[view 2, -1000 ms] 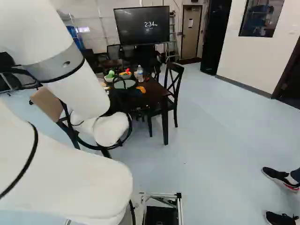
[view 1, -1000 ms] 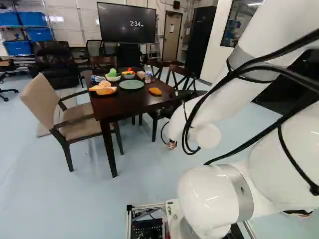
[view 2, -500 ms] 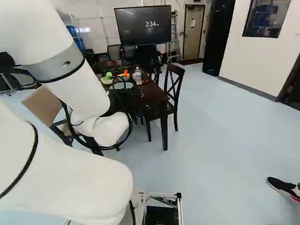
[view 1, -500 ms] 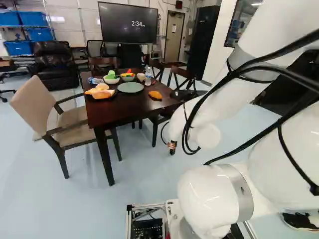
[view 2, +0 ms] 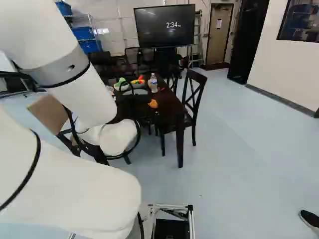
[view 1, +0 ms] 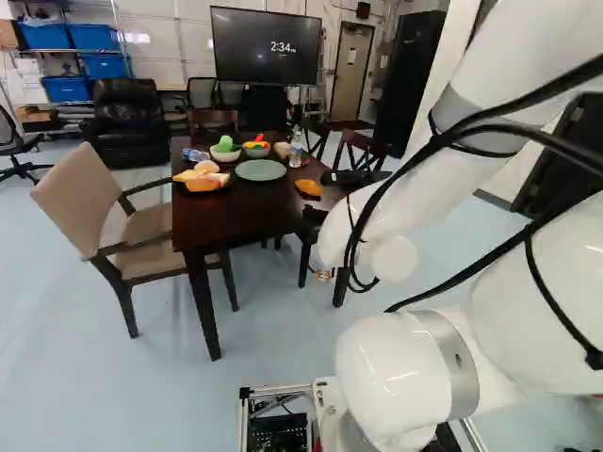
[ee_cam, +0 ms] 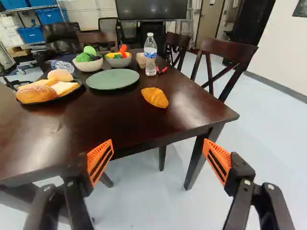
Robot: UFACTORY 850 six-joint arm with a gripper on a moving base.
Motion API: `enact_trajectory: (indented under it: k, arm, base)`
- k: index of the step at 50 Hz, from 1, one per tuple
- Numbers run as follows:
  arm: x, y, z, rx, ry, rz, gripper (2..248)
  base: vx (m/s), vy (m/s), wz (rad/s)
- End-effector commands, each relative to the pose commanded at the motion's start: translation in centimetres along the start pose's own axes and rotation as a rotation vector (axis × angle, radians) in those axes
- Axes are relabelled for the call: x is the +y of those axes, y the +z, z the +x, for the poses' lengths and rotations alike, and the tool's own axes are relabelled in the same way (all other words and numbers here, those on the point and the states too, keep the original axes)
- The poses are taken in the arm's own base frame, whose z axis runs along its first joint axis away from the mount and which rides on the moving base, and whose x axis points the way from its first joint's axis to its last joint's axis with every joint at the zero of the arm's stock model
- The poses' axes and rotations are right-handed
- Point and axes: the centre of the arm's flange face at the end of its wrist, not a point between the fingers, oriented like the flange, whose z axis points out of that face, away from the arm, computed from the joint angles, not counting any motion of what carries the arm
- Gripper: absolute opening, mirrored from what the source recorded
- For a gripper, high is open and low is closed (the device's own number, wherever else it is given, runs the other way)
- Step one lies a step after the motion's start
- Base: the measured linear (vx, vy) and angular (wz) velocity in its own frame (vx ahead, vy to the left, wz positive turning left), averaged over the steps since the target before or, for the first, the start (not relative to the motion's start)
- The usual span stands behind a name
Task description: Move the croissant to the empty plate
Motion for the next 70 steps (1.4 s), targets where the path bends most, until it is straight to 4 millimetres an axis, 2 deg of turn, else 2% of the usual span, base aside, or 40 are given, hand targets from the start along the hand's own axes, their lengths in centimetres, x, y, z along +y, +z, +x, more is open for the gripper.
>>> enact_trajectory:
  k: [13, 70]
  arm:
    - [0.0, 0.0, 0.0, 0.0, 0.0, 0.0, 247]
    - [0.0, 0.0, 0.0, 0.0, 0.0, 0.0, 247]
  base:
    - [0.129, 0.003, 0.172]
    - [0.085, -0.004, -0.011]
